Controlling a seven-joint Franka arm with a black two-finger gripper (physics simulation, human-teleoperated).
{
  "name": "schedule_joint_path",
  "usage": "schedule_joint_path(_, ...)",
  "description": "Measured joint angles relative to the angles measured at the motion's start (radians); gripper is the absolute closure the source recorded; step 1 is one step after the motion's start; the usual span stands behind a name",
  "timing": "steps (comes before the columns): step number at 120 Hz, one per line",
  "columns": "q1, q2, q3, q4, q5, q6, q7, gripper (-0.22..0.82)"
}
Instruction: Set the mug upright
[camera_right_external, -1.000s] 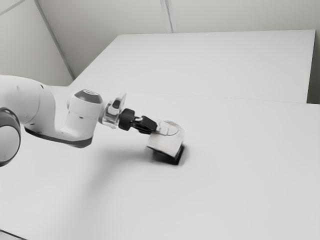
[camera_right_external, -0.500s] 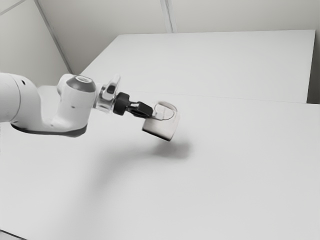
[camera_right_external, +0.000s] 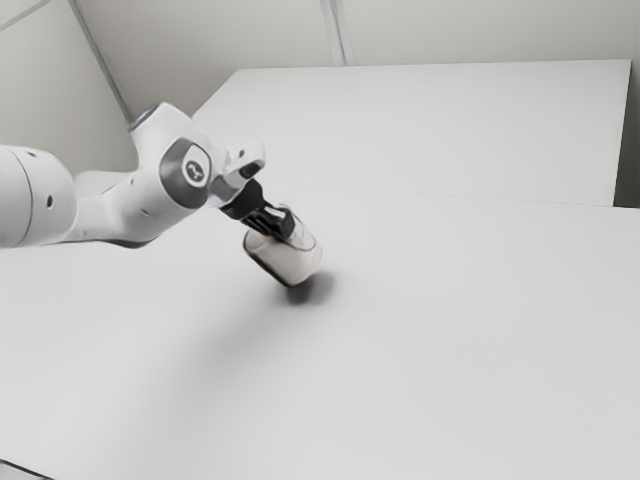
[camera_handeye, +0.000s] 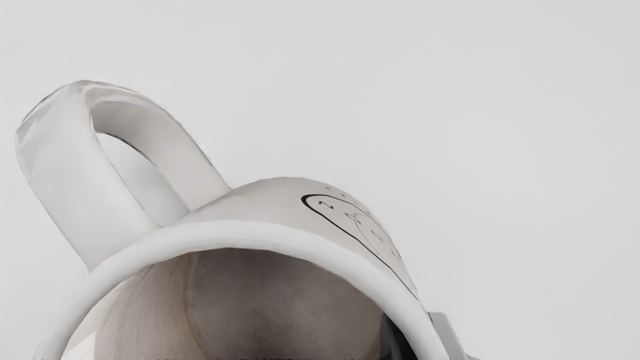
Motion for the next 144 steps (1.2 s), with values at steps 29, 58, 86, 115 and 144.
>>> schedule_joint_path(29,-0.046,-0.065,0.008,-0.022,0.27,-0.07,-0.372,0.78)
schedule_joint_path(58,-0.059,-0.077,-0.002,-0.072,0.382,-0.151,-0.674,0.78)
schedule_joint_path(86,-0.078,-0.082,0.005,-0.119,0.481,-0.087,-0.87,0.78)
schedule_joint_path(115,-0.079,-0.071,0.011,-0.123,0.526,-0.063,-1.015,0.78)
schedule_joint_path(144,-0.095,-0.033,0.037,-0.113,0.606,-0.051,-1.109,0.78)
